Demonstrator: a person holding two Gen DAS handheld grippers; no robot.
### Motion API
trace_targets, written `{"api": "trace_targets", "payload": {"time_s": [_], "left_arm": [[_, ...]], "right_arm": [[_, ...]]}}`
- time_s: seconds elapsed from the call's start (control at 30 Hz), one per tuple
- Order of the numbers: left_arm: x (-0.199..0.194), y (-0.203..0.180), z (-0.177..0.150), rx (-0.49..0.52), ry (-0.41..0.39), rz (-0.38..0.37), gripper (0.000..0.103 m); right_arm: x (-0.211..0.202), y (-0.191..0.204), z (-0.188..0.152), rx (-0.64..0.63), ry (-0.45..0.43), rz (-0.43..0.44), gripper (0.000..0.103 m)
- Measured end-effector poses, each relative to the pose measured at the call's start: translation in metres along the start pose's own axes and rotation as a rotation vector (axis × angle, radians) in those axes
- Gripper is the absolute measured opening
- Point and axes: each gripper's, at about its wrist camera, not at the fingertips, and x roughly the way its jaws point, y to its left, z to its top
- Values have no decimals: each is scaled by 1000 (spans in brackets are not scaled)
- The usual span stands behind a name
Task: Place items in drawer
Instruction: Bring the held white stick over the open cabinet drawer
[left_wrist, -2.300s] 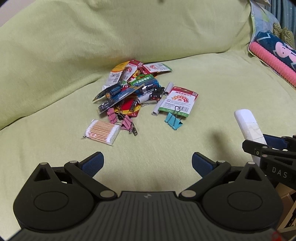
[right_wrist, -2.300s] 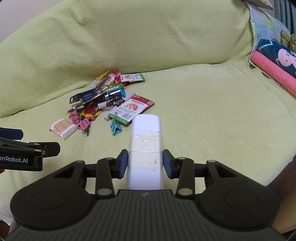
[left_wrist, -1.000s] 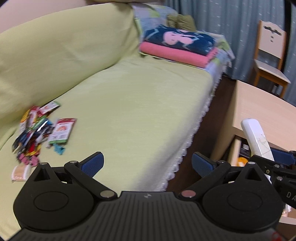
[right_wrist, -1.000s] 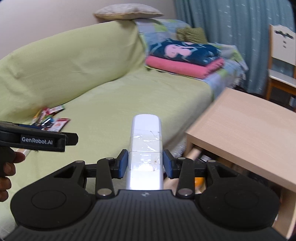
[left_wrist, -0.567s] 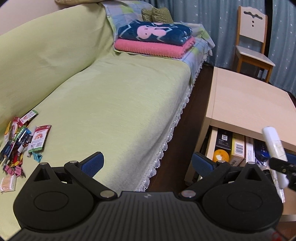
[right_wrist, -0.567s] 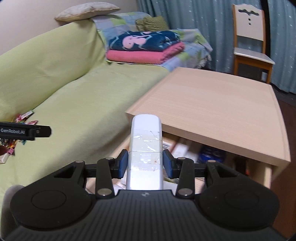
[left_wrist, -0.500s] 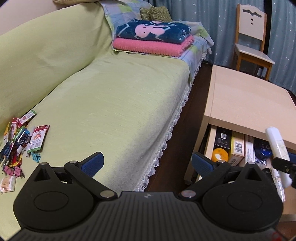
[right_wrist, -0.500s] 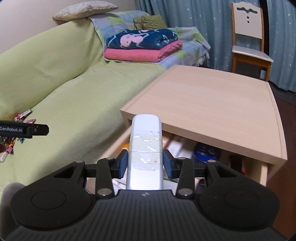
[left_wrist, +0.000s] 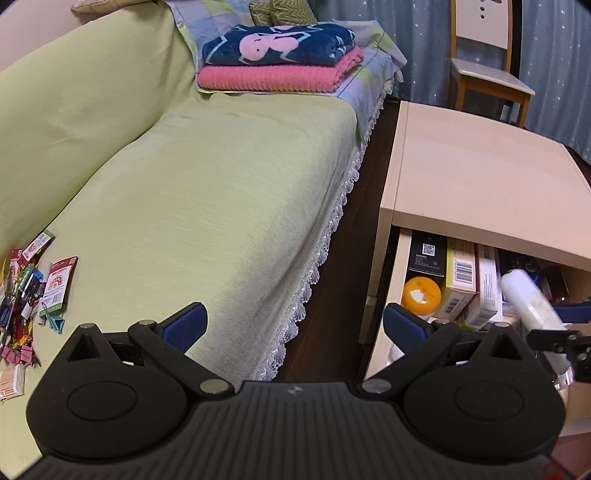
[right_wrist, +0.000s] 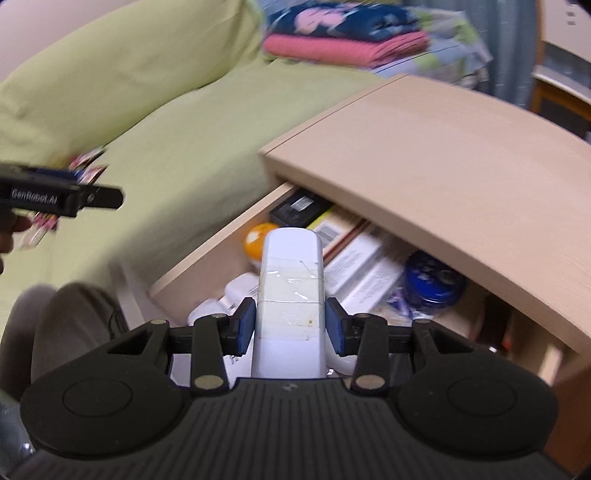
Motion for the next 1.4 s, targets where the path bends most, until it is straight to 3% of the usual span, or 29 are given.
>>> {"api": "trace_targets", "payload": {"time_s": [0.4,0.73,1.4], "left_arm": [[9,1,2,-3,31,30,102],[12,1,0,-4,46,33,102],[18,2,1,-3,55,27,102]], "right_arm": [[55,17,12,-291,130,201,37],[74,32,14,-578,194,270,37],[84,36,16,-701,241,287,37]]}}
